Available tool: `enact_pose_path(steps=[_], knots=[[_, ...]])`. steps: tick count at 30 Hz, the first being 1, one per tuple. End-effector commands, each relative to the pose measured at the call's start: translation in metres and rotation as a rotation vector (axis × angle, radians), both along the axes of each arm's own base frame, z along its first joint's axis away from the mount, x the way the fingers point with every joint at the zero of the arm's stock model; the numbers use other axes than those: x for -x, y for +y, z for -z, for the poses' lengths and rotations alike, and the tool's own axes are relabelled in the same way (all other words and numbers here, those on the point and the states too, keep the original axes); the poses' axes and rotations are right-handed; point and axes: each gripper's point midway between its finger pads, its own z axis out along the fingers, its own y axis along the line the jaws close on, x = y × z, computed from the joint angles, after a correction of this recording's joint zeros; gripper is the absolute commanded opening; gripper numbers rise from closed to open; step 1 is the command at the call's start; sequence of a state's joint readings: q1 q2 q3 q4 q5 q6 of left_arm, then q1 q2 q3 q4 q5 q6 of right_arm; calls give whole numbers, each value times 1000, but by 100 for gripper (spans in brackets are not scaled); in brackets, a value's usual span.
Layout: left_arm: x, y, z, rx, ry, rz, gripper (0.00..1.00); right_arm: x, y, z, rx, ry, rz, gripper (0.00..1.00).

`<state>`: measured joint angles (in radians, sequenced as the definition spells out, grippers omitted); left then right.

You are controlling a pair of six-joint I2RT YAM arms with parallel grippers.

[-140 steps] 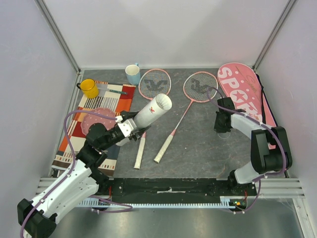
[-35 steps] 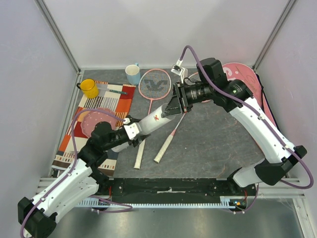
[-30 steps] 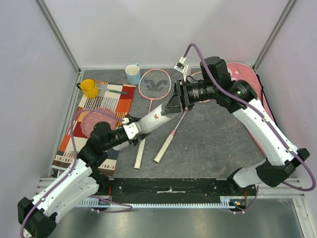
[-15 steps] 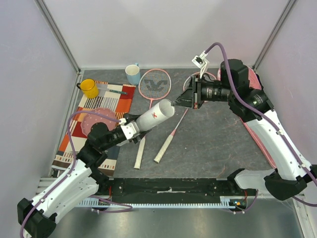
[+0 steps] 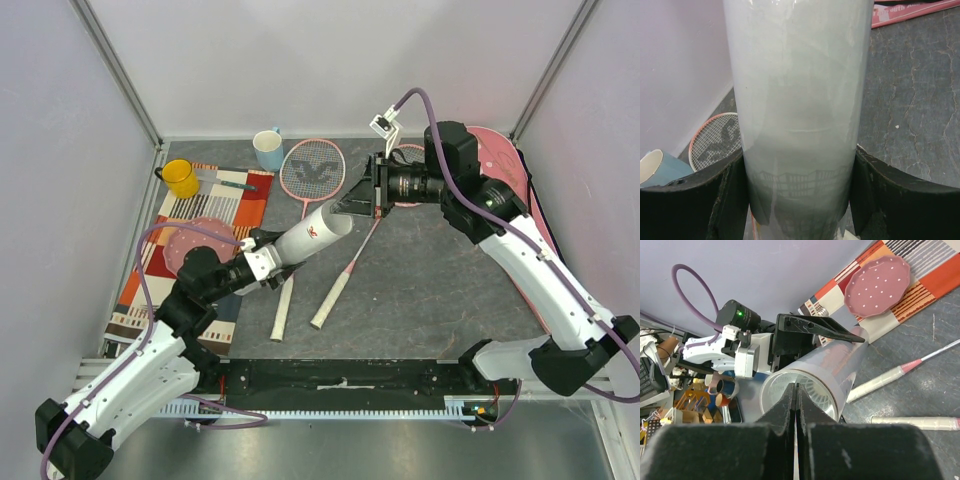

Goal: Pack up the badminton gear

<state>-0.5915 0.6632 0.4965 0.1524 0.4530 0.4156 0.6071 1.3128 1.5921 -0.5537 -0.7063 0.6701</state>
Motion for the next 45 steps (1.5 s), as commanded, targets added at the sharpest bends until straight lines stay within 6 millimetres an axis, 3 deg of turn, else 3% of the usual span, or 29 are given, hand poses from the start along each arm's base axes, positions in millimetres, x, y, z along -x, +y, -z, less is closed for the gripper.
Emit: enact_pose_path(steps=[1,8,20,30,31,33,34,37,45], knots=[[3,-4,-45,73,-118,29,33,-4,8,-7,-15,-24,-11,0],[4,-5,-47,78,-118,34,33,6,24,16,34,12,-39,0],[4,-1,-53,110,-133,9,29,19,24,59,31,134,-13,0],[6,-1,-56,121,-140,17,29,13,29,55,48,159,-3,0],[7,-1,-57,122,-138,19,28,5,26,37,46,101,43,0],[6,-2,-55,119,-133,22,28,2,20,29,82,49,64,0],[7,-2,-56,119,-136,23,28,-4,17,10,65,3,92,0],[7,-2,-55,118,-132,24,28,-6,12,-11,46,-51,98,0],[6,-3,-53,113,-127,25,28,-1,-2,-21,68,-89,118,0]])
